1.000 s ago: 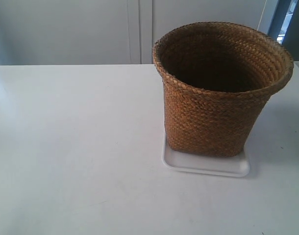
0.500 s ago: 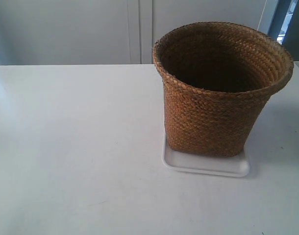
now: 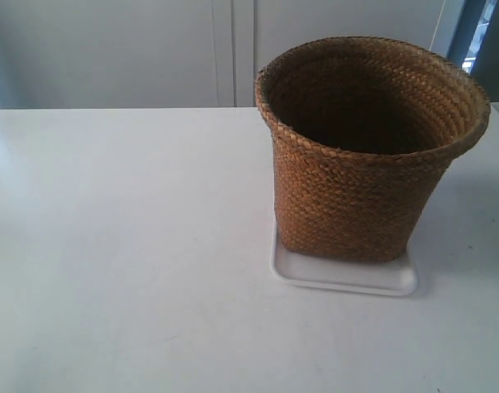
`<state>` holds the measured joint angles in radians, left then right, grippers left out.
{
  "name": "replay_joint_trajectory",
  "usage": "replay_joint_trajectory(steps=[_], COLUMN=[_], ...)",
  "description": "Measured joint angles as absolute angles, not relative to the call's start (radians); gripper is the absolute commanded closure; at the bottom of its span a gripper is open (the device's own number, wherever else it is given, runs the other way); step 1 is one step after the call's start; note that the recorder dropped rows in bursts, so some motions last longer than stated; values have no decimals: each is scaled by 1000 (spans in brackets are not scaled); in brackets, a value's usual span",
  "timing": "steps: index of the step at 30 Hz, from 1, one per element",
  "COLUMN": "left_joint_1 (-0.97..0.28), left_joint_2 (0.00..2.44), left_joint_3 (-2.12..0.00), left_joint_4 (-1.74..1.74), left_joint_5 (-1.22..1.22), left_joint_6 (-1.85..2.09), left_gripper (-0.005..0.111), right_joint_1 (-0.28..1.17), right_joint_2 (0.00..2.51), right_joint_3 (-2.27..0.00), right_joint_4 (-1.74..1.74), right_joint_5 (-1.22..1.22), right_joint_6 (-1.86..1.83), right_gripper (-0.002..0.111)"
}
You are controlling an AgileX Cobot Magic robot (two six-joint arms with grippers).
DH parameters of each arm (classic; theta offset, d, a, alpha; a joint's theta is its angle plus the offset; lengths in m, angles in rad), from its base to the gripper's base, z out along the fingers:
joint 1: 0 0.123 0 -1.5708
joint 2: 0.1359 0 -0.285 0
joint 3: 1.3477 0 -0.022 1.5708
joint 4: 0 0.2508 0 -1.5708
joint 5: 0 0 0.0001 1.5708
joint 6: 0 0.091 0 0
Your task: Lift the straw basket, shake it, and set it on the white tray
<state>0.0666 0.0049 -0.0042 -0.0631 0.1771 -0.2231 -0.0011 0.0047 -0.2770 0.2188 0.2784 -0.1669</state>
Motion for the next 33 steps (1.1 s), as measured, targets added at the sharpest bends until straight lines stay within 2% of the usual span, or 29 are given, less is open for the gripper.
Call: replay_joint_trajectory(steps=[12,33], left_joint_1=[67,67], left_joint_2=[5,5], left_joint_3=[-4,-4], left_joint_4=[-63,-63], left_joint_5=[177,177], left_joint_6=[-223,-223], left_gripper=[107,107], right_joint_1=[-1,-1], right_joint_2=[5,5], right_joint_3=[-10,-7], right_joint_4=[125,108], right_joint_5=[114,114], right_joint_6=[-162,-157], right_gripper=[108,108])
